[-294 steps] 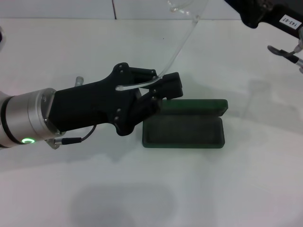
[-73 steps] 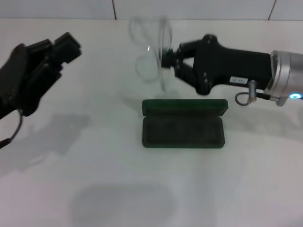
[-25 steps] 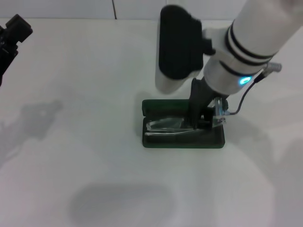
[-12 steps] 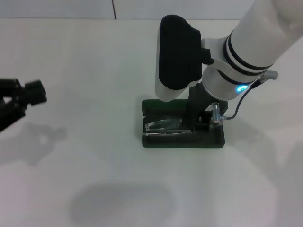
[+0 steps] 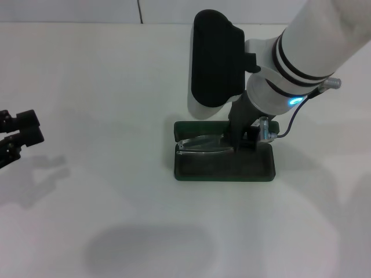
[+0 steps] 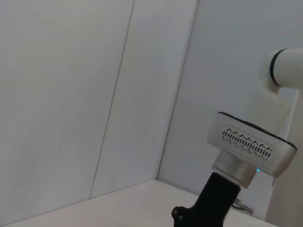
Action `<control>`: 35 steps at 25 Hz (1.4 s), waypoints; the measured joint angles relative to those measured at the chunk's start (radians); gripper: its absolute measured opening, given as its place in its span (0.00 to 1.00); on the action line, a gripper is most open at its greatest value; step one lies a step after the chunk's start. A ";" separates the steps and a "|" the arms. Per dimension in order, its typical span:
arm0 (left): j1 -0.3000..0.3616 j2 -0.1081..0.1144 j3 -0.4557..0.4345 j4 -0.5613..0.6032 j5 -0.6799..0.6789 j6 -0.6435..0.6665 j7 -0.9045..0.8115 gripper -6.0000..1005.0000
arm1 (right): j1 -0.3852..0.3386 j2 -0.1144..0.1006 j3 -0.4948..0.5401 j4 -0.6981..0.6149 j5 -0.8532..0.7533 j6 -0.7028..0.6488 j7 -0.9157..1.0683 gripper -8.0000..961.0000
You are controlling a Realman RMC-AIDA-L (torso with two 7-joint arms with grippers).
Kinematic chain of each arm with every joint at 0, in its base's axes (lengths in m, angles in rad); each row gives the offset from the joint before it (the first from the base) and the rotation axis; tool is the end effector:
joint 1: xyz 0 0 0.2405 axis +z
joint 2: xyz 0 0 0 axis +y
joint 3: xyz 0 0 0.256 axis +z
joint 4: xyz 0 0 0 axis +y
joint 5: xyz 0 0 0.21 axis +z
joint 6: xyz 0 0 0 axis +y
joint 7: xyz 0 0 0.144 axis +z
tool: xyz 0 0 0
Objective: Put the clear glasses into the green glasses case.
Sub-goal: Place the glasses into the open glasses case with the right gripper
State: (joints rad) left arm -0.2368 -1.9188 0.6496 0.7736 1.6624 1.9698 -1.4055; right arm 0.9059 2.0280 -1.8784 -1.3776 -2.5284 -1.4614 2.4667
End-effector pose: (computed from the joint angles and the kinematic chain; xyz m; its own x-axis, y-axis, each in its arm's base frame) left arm -0.3033 0.2430 0.1117 0.6669 0.2347 0.7072 0.4471 -0.8853 -0.1278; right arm 0.0619 0.3459 -0.0669 0.8633 0.0240 0.5041 0.1503 -0.9658 -0.2114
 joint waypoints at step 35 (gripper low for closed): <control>-0.005 -0.026 -0.004 -0.011 -0.002 -0.002 0.010 0.29 | -0.045 0.000 -0.068 0.014 -0.044 0.075 0.060 0.06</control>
State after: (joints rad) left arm -0.2415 -1.9451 0.6457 0.7624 1.6605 1.9678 -1.3957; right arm 0.8610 2.0279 -1.9466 -1.3636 -2.5728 -1.3866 2.5263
